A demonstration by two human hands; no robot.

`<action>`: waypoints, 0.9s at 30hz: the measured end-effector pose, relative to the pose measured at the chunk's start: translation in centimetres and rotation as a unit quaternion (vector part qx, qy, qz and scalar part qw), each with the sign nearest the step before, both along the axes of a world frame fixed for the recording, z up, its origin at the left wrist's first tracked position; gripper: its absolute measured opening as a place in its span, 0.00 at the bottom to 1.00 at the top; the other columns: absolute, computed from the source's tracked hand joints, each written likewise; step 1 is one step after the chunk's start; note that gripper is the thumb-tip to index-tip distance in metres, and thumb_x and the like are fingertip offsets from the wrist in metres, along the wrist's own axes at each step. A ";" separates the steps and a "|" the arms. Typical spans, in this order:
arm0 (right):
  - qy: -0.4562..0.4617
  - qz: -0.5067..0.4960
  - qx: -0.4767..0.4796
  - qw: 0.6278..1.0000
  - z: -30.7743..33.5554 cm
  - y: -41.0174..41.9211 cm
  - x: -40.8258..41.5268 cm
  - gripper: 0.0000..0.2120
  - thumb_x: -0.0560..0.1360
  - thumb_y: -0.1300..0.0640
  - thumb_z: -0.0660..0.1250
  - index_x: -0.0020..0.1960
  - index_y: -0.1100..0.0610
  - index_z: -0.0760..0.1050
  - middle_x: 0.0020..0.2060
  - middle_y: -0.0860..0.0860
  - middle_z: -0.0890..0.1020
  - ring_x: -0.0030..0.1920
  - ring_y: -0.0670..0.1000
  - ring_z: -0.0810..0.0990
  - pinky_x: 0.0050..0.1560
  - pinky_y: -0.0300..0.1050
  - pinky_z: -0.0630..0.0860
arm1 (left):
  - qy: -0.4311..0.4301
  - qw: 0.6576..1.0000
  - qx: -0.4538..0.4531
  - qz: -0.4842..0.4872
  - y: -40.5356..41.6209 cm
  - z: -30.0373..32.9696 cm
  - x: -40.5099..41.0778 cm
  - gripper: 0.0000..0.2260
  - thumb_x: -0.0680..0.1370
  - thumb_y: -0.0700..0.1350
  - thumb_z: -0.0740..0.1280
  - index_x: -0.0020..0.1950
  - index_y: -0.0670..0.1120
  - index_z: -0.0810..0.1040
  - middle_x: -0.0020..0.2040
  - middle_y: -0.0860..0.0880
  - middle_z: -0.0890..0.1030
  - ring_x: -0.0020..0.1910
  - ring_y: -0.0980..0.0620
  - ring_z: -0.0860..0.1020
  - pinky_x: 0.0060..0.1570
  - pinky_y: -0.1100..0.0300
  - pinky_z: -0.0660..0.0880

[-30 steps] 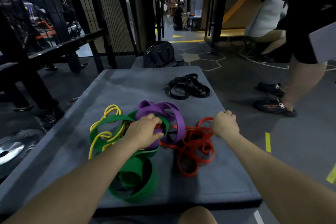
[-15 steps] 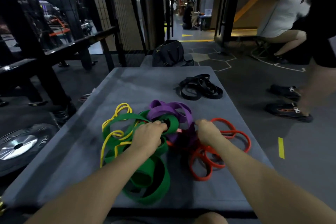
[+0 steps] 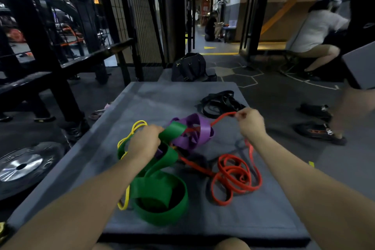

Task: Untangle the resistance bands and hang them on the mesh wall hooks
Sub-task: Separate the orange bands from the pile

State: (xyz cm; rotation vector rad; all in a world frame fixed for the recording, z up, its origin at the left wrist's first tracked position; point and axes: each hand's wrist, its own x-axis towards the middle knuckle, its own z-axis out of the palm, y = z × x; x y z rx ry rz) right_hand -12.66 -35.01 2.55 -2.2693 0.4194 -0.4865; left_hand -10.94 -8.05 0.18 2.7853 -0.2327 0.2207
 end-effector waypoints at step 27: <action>0.260 0.256 -0.317 0.875 -7.5 4.0 -1.7 0.27 0.72 0.44 0.68 0.63 0.62 0.72 0.60 0.59 0.76 0.61 0.59 0.73 0.61 0.47 0.68 | -0.030 0.953 0.222 -0.203 -2.7 -2.7 -0.4 0.20 0.74 0.41 0.60 0.67 0.50 0.71 0.66 0.50 0.71 0.66 0.48 0.68 0.64 0.54 0.68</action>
